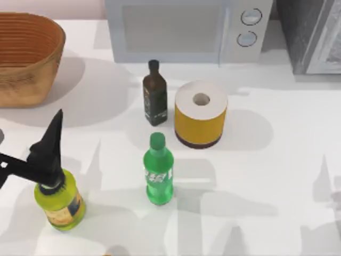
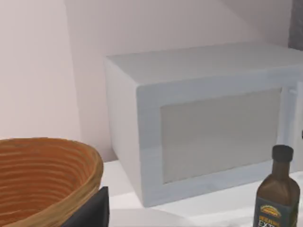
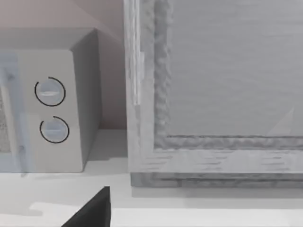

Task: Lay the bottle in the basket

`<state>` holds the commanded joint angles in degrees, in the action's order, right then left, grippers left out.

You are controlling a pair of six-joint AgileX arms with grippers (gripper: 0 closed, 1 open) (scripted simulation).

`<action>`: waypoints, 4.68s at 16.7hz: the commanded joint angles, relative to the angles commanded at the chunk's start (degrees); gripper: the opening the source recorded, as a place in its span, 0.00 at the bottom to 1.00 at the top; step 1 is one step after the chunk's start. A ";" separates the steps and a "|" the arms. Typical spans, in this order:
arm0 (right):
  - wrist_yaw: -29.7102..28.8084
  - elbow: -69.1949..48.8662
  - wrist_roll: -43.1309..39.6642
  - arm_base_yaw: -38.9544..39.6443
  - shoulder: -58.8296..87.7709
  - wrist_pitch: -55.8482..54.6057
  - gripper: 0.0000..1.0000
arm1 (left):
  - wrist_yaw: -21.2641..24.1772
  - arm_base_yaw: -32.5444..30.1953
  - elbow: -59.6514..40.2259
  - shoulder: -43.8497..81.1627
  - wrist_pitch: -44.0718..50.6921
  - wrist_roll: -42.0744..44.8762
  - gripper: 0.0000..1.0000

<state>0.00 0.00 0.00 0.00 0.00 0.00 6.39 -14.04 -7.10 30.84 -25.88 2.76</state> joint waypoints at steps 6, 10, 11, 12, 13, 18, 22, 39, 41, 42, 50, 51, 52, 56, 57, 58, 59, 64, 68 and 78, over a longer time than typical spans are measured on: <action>0.00 0.00 0.00 0.00 0.00 0.00 1.00 | 3.23 -15.85 -1.71 30.10 -20.35 1.07 1.00; 0.00 0.00 0.00 0.00 0.00 0.00 1.00 | 2.98 -22.68 0.33 44.98 -30.12 0.89 1.00; 0.00 0.00 0.00 0.00 0.00 0.00 1.00 | 2.62 -23.49 1.28 47.35 -31.87 0.76 1.00; 0.00 0.00 0.00 0.00 0.00 0.00 1.00 | 2.24 -23.95 2.21 49.13 -33.24 0.63 1.00; 0.00 0.00 0.00 0.00 0.00 0.00 1.00 | 1.91 -24.14 2.96 50.30 -34.19 0.52 1.00; 0.00 0.00 0.00 0.00 0.00 0.00 1.00 | 1.76 -23.99 3.25 50.75 -34.55 0.48 1.00; 0.00 0.00 0.00 0.00 0.00 0.00 1.00 | 1.62 -24.44 -0.22 54.71 -35.27 0.45 1.00; 0.00 0.00 0.00 0.00 0.00 0.00 1.00 | -0.35 -26.69 -10.22 73.89 -44.19 -0.20 0.70; 0.00 0.00 0.00 0.00 0.00 0.00 1.00 | -0.35 -26.69 -10.22 73.89 -44.19 -0.20 0.55; 0.00 0.00 0.00 0.00 0.00 0.00 1.00 | -0.35 -26.69 -10.22 73.89 -44.19 -0.20 0.47; 0.00 0.00 0.00 0.00 0.00 0.00 1.00 | -0.35 -26.69 -10.22 73.89 -44.19 -0.20 0.00; 0.00 0.00 0.00 0.00 0.00 0.00 1.00 | -0.35 -26.69 -10.22 73.89 -44.19 -0.20 0.00; 0.00 0.00 0.00 0.00 0.00 0.00 1.00 | -0.35 -26.69 -10.22 73.89 -44.19 -0.20 0.00; 0.00 0.00 0.00 0.00 0.00 0.00 1.00 | -0.35 -26.69 -10.22 73.89 -44.19 -0.20 0.00; 0.00 0.00 0.00 0.00 0.00 0.00 1.00 | -0.36 -26.66 -10.14 73.90 -44.17 -0.12 0.00; 0.00 0.00 0.00 0.00 0.00 0.00 1.00 | -0.35 -26.64 -10.20 73.83 -44.10 -0.12 0.00; 0.00 0.00 0.00 0.00 0.00 0.00 1.00 | -0.26 -26.45 -10.68 73.22 -43.46 -0.07 0.00; 0.00 0.00 0.00 0.00 0.00 0.00 1.00 | 0.93 -20.64 -19.81 65.49 -31.19 0.75 0.00; 0.00 0.00 0.00 0.00 0.00 0.00 1.00 | 2.09 -8.75 -32.43 58.74 -12.73 1.60 0.00; 0.00 0.00 0.00 0.00 0.00 0.00 1.00 | 3.02 18.68 -62.56 54.65 26.07 1.57 0.00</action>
<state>0.00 0.00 0.00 0.00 0.00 0.00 9.41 4.64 -69.66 85.49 0.19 4.33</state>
